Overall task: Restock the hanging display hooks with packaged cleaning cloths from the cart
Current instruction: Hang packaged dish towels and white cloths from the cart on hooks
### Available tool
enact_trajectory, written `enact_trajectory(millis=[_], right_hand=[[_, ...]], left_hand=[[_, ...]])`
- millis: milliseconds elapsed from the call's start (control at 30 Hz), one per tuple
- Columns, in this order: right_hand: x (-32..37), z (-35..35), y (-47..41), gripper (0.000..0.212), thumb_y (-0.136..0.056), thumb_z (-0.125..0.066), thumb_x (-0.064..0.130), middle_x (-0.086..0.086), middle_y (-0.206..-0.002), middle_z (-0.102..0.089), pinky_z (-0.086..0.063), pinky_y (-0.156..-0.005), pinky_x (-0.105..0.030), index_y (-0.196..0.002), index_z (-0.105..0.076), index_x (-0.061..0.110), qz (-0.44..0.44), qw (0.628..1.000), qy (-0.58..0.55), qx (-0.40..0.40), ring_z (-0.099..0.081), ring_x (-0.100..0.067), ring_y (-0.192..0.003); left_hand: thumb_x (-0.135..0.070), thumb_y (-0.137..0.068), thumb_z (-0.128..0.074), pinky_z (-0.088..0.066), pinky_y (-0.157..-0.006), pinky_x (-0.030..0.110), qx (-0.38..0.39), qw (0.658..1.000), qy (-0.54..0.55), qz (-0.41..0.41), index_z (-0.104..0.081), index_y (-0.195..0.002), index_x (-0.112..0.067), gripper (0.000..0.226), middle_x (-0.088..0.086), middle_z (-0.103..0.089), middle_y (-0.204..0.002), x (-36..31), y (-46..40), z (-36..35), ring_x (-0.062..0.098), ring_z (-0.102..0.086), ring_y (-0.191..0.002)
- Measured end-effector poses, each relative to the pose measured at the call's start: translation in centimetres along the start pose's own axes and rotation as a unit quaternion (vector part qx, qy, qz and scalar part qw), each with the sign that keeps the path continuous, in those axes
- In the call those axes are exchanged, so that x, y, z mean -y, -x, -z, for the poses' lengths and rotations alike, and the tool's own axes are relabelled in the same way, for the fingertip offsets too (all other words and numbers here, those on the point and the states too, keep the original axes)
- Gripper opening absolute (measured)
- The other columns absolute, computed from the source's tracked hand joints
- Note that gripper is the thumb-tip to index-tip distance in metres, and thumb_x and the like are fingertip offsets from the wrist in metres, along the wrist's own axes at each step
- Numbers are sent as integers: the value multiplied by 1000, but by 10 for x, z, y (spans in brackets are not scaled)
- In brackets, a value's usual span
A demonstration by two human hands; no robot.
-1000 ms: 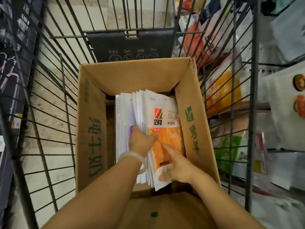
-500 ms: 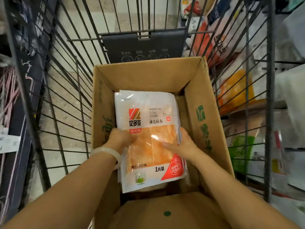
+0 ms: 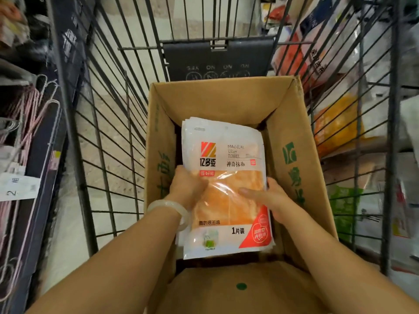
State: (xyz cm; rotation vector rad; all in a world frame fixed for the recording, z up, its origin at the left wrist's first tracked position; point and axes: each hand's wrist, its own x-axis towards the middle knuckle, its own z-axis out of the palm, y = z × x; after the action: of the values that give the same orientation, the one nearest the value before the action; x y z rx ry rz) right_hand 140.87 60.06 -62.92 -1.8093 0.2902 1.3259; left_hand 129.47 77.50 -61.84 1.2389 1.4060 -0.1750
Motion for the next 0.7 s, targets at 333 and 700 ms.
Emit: enact_trajectory(millis=[333,700], right_hand=[[13,27,68,75,-58,-81,28,-7,-108,-66,-58,-62,-36,-122,-42,25,136,980,-139,32,-72,-24,-84],[15,48,196,51,-67,-73,23,0,-93,-75,-57,-64,-31,-114,-53,29,256,947,-139,131,-72,-20,-85]], left_hand=[[1,-71,-76,-55,-84,50,133,980,120,-84,-47,-127,-11,64,14,-65,-115,-27,84,36,32,-66,-101],[-2,-72,-68,-53,-87,51,264,938,89,-205,-52,-128,-8,58,19,-66,-116,-48,215,92,35,-66,-104]])
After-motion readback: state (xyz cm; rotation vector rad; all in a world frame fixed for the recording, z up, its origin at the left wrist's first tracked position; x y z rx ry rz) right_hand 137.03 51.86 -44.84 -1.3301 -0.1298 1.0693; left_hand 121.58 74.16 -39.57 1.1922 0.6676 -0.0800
